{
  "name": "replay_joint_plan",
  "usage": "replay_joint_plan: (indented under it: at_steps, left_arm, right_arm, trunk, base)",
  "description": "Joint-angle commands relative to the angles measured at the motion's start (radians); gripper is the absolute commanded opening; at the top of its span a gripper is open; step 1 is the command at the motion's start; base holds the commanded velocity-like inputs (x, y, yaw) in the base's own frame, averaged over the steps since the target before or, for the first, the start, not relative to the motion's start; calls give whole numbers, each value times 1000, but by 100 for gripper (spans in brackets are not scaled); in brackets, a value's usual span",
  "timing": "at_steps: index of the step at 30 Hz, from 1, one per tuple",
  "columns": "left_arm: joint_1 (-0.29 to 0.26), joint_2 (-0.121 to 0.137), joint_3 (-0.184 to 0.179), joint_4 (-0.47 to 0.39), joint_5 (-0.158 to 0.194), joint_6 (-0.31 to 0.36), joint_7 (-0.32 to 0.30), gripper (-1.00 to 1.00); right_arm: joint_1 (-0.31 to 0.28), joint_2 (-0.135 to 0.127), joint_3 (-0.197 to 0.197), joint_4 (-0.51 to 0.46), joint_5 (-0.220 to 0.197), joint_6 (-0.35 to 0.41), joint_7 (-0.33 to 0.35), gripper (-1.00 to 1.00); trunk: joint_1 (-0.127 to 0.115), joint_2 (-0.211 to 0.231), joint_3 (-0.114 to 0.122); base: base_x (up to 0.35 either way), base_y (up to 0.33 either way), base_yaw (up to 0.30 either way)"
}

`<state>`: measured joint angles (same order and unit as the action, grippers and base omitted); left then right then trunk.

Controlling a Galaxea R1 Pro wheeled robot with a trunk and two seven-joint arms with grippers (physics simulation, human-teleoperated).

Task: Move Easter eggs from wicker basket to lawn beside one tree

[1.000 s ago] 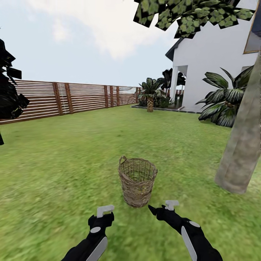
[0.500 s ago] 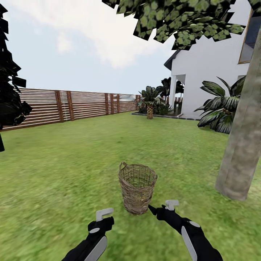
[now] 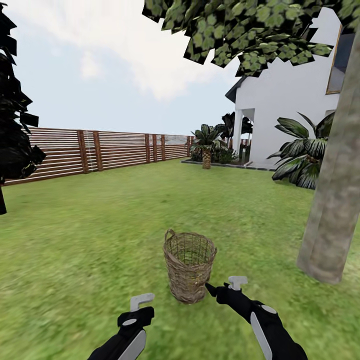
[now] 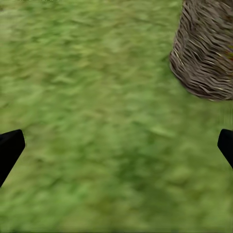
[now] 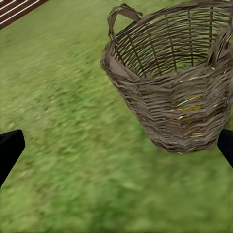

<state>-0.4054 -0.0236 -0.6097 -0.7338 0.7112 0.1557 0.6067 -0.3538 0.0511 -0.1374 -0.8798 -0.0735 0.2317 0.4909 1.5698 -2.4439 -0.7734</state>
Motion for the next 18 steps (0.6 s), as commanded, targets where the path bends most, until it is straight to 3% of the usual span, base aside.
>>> replay_joint_plan:
  at_steps: [1, 18]
  left_arm:
    - [-1, 1, -4, 0, 4, 4, 7, 100]
    - [-3, 1, -4, 7, 4, 3, 8, 100]
  right_arm:
    - [-1, 1, -5, -1, -8, 10, 4, 100]
    - [-1, 1, -5, -1, -9, 11, -4, 100]
  trunk:
    - [-4, 7, 2]
    - [-69, 126, 55]
  base:
    - [0, 0, 0]
    - [0, 0, 0]
